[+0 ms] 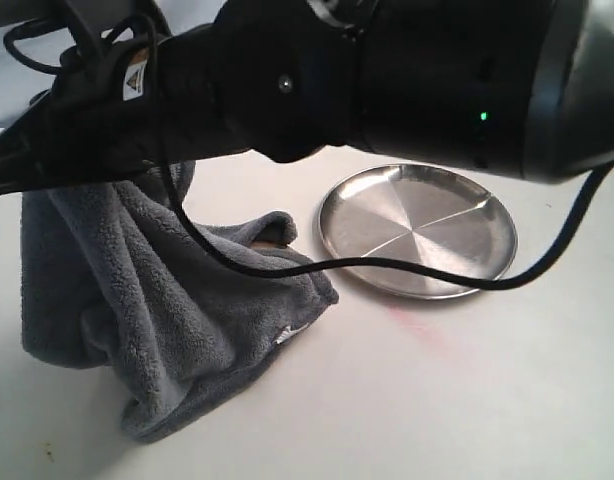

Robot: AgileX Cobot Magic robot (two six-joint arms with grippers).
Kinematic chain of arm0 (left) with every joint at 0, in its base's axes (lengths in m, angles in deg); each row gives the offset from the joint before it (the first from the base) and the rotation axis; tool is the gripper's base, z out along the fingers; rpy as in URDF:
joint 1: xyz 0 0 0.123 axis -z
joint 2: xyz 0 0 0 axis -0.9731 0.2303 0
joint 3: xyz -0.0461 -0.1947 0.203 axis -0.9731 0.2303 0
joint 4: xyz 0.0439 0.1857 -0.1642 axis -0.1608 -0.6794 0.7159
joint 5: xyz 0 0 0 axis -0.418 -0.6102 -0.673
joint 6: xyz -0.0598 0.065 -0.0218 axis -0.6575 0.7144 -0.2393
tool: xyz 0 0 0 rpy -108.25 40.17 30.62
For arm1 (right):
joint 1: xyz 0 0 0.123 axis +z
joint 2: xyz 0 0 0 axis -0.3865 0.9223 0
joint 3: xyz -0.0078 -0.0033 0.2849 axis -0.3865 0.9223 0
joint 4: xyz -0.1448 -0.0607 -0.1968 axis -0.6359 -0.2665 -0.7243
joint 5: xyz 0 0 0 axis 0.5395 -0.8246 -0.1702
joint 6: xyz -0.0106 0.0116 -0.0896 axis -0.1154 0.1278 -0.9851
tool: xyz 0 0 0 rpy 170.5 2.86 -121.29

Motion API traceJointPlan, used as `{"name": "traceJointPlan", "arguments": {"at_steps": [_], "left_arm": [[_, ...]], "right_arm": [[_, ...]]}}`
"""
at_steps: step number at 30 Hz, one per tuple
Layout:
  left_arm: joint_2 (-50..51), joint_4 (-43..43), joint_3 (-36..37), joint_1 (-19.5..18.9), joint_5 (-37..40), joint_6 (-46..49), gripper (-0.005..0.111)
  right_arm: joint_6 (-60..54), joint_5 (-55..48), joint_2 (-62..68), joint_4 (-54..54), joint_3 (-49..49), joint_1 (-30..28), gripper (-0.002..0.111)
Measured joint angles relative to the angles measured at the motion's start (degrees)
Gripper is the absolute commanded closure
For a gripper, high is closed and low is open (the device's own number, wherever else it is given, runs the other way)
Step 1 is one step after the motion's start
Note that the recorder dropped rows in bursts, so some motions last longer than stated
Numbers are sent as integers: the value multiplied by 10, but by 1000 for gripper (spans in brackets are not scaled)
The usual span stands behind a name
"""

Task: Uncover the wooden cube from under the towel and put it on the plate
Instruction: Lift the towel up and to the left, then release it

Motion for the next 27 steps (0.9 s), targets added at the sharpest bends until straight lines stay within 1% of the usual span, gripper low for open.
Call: {"name": "traceJointPlan", "arguments": {"at_steps": [4, 9, 12, 16, 19, 23, 25, 27], "left_arm": [[0, 0, 0, 0, 0, 0, 105], [0, 0, 0, 0, 0, 0, 105], [0, 0, 0, 0, 0, 0, 105], [0, 0, 0, 0, 0, 0, 105], [0, 0, 0, 0, 0, 0, 105], [0, 0, 0, 0, 0, 0, 105], [0, 0, 0, 0, 0, 0, 105], [0, 0, 0, 0, 0, 0, 105]], "right_arm": [[0, 2, 0, 7, -25, 8, 108], [-2, 0, 5, 0, -33, 13, 108], [-2, -21, 27, -3, -25, 6, 108], [-2, -63, 72, -8, -6, -16, 108], [-2, -84, 95, -10, 7, -37, 100], [-2, -88, 103, -26, 12, -65, 81], [-2, -74, 103, -31, 12, -85, 73], [-2, -54, 103, -32, 12, -105, 62]]}}
